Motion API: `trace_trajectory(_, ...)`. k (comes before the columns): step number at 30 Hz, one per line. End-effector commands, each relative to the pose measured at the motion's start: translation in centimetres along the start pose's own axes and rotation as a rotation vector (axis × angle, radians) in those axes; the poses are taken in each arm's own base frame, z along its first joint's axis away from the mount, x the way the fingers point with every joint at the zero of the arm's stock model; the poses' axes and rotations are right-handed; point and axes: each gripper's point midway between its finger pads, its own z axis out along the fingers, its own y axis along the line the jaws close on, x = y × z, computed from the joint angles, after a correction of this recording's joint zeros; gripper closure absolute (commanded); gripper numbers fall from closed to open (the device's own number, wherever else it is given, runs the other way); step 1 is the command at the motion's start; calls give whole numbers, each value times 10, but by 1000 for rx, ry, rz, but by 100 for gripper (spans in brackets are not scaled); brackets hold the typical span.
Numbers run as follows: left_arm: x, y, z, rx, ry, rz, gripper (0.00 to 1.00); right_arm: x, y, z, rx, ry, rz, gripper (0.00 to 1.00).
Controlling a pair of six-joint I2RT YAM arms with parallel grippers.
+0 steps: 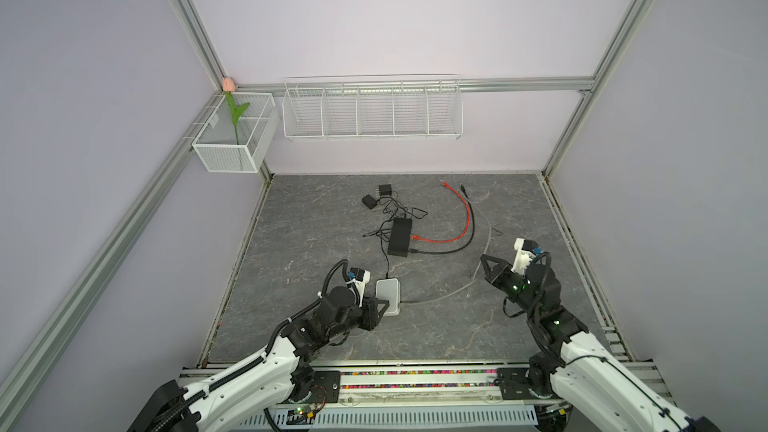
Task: Insert the plug into the switch port
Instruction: 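Grasp the grey cable with the right gripper and lift it up, then move the left gripper to the dangling grey plug end and grasp it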
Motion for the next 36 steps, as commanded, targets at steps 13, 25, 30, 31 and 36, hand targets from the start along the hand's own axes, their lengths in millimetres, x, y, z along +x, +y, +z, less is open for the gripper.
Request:
trace_trajectory(13,-22,-27,-4,107,-57,39,55,-22,-27,-32,115,-175,25,94)
trace_trajectory(25,-38,-94,8,363,-70,136,41,-8,8,-1,9,-16,90,93)
trace_trajectory(30,-35,-123,29,435,-28,170,40,-8,18,0,-10,-13,90,93)
trace_trajectory(31,-35,-131,34,451,-17,179,40,-9,19,0,-12,-12,90,94)
trace_trajectory(36,-26,-160,62,520,38,196,40,-6,19,0,-1,-9,99,94)
